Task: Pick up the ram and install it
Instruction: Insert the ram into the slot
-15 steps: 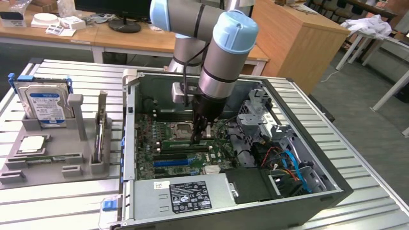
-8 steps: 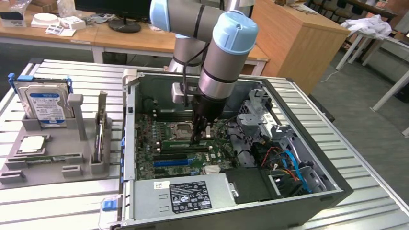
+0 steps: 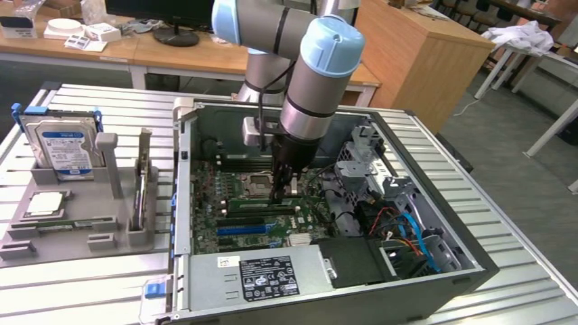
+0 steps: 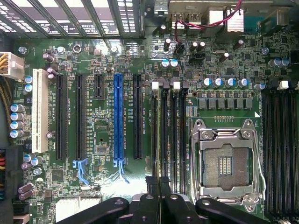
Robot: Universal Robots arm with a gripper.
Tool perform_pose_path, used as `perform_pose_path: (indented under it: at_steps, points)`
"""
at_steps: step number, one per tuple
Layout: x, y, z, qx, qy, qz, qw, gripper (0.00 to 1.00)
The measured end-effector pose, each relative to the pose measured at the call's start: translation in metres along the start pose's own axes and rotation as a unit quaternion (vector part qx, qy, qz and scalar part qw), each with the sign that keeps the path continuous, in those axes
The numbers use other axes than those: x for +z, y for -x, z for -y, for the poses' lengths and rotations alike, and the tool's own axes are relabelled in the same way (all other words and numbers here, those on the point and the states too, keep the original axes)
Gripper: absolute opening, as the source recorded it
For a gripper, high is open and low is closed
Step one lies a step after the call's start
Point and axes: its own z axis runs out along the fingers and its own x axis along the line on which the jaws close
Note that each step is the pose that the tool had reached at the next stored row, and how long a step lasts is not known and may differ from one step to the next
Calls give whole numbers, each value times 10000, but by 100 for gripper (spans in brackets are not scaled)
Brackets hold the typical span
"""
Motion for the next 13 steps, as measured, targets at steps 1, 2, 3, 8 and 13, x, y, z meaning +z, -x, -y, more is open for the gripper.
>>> perform_pose_path:
  at_steps: [1, 2, 3, 8, 13]
  points:
    - [0, 0, 0, -2, 0, -1, 10000, 12]
    - [-1, 0, 0, -9, 1, -1, 10000, 12]
    - [-1, 0, 0, -18, 1, -2, 10000, 12]
    - [0, 0, 0, -45, 2, -3, 10000, 12]
    - [5, 0, 0, -46, 1, -2, 10000, 12]
